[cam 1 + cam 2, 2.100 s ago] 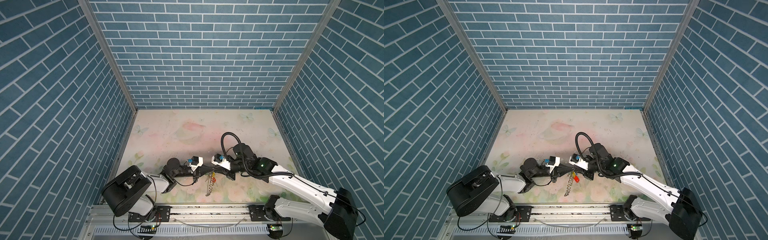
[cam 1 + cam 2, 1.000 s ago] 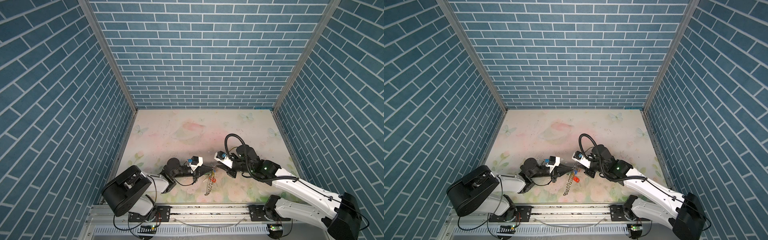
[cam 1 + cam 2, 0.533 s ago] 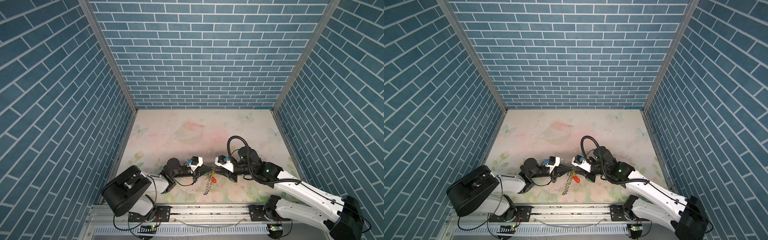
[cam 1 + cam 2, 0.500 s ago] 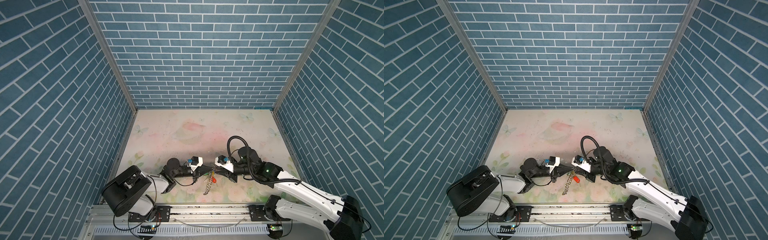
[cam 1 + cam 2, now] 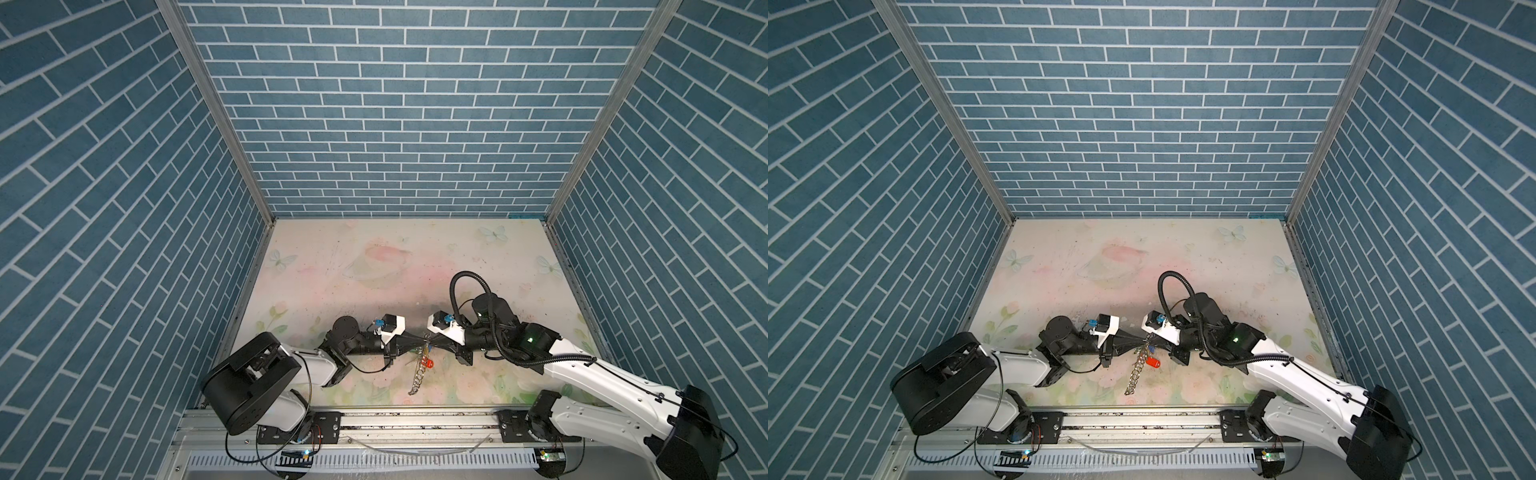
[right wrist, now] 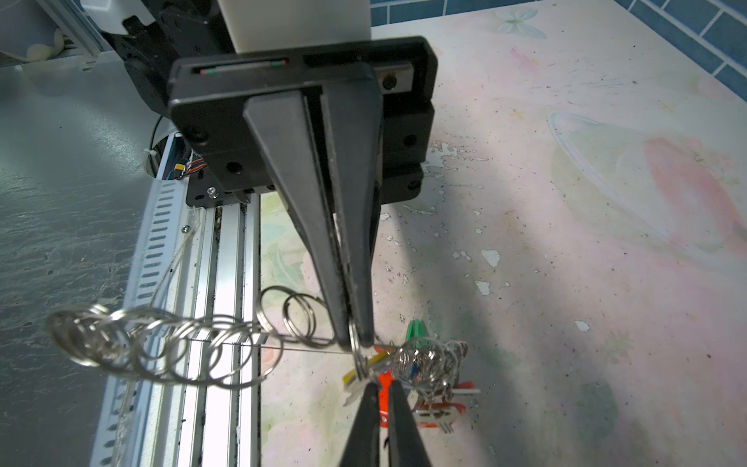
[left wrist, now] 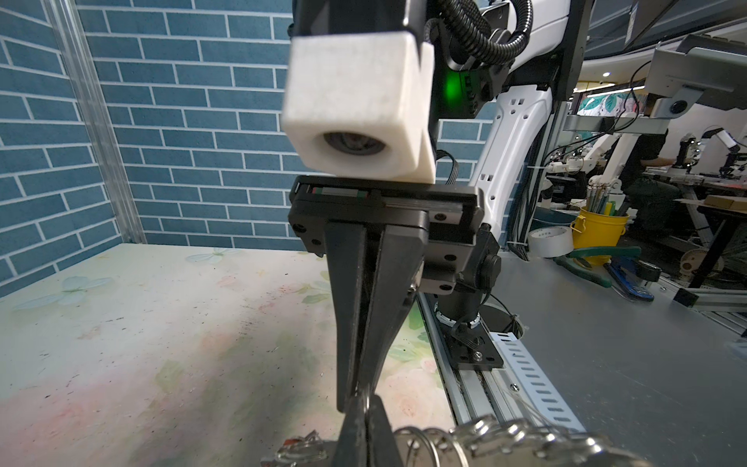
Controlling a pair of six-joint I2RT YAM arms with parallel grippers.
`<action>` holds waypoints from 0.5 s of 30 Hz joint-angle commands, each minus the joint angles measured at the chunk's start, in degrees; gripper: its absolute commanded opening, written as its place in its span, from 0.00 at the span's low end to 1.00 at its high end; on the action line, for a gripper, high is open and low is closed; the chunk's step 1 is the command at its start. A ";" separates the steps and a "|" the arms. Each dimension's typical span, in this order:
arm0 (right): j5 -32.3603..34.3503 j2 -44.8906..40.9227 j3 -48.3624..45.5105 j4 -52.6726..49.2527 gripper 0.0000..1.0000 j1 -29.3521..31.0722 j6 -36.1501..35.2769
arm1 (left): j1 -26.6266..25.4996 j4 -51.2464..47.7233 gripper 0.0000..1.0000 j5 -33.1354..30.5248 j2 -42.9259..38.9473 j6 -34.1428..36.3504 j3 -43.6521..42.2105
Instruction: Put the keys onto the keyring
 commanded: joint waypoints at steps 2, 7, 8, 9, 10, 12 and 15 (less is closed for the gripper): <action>-3.61 0.75 0.10 1.73 0.03 0.26 0.52 | 0.18 3.04 0.00 2.16 -0.48 -0.77 1.36; -5.28 1.93 0.19 1.89 0.02 0.18 0.53 | 0.18 3.04 0.00 2.44 -0.24 -0.94 1.65; -5.10 2.07 0.28 1.98 0.02 0.22 0.52 | 0.18 3.11 0.00 2.70 -0.20 -0.99 1.69; -4.63 2.26 0.28 2.10 0.02 0.19 0.57 | 0.17 3.04 0.00 2.84 -0.07 -1.15 1.84; -4.24 2.35 0.40 2.08 0.01 0.25 0.56 | 0.05 3.05 0.00 3.08 -0.06 -1.21 1.88; -3.51 2.53 0.38 2.09 0.00 0.19 0.52 | 0.09 3.08 0.00 3.45 -0.18 -1.38 2.06; -2.82 2.60 0.28 2.19 0.00 0.19 0.44 | -0.03 3.07 0.00 3.81 -0.19 -1.62 2.15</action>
